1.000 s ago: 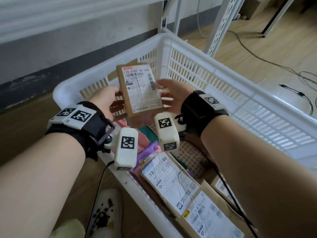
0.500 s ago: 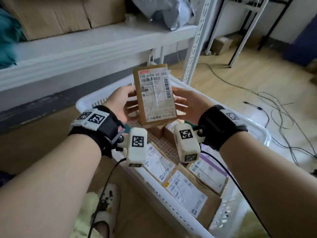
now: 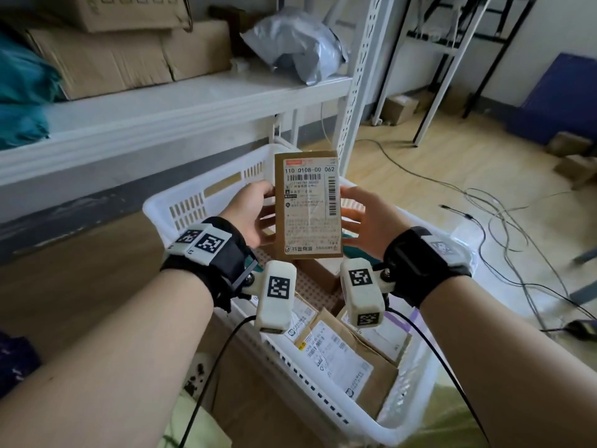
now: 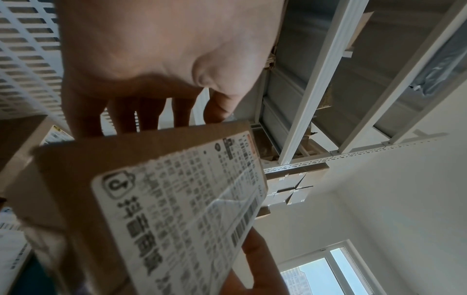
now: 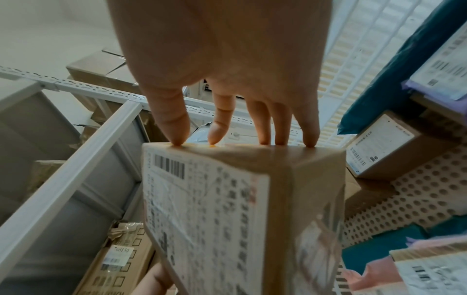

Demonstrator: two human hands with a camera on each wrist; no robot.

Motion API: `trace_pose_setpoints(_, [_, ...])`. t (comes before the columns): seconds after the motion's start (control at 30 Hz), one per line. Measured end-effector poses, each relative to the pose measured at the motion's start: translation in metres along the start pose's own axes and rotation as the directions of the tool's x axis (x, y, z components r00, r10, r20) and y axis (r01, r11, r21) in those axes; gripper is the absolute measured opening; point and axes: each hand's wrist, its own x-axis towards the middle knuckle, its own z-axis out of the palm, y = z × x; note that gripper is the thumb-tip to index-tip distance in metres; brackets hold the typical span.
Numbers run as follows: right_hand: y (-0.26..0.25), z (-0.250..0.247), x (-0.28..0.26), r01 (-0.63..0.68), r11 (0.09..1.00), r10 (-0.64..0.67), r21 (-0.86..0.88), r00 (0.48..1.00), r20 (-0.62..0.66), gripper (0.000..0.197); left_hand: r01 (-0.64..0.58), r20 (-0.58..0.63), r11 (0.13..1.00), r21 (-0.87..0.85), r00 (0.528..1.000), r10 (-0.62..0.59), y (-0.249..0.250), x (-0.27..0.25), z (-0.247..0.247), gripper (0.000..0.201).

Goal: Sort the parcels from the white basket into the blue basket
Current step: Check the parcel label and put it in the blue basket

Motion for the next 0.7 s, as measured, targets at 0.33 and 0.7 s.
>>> trace_pose_setpoints(0.33, [-0.001,-0.002,0.015,0.006,0.998,-0.004,0.057,0.999,-0.035,0.012,0.001,0.007,1.0,-0.001,1.0,-0.001,0.003,0.013,0.0,0.03])
trace_pose_setpoints(0.7, [0.002,0.001,0.017,-0.01,0.998,0.011,0.067,1.0,-0.026,0.014,0.009,0.011,1.0,0.003,1.0,-0.009,0.002,0.02,-0.005,0.027])
